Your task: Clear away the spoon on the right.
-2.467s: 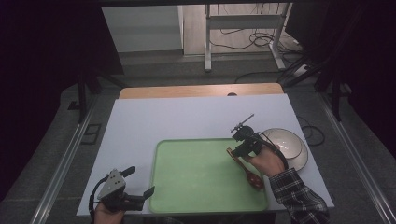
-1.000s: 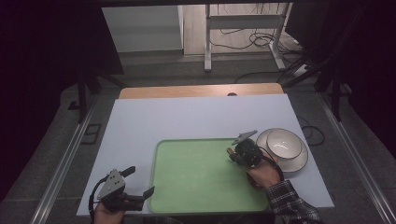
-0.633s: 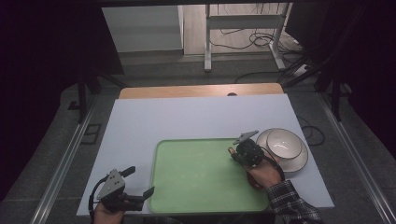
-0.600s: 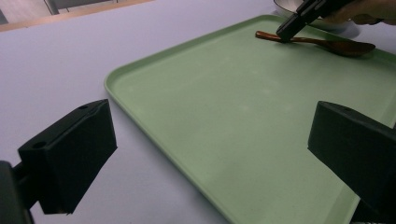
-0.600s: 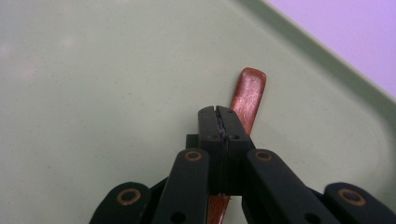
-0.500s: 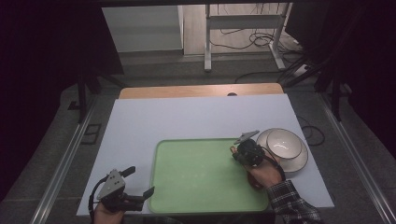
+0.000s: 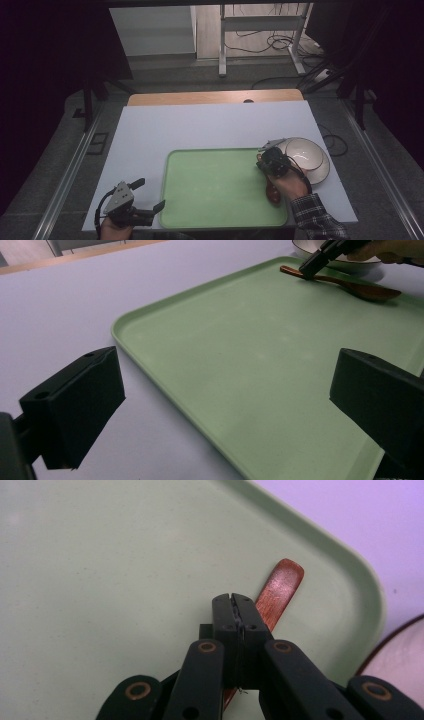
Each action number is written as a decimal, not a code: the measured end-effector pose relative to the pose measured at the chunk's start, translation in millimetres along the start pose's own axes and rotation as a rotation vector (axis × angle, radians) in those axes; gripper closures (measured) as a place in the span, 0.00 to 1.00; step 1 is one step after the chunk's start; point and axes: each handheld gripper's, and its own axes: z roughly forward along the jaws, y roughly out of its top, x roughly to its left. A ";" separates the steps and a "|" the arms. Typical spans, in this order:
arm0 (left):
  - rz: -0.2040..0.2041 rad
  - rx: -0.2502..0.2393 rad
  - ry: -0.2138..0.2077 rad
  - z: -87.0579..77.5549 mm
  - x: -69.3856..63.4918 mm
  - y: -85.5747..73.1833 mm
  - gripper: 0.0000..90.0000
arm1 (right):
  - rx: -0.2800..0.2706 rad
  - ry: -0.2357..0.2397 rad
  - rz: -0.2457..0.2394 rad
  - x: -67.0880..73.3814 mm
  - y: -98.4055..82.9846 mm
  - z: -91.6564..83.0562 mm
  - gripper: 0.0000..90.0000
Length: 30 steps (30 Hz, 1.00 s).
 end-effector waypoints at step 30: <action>0.003 0.002 0.000 0.4 -0.5 0.1 0.01 | -0.019 -0.032 -0.006 -2.5 -2.7 -5.9 0.92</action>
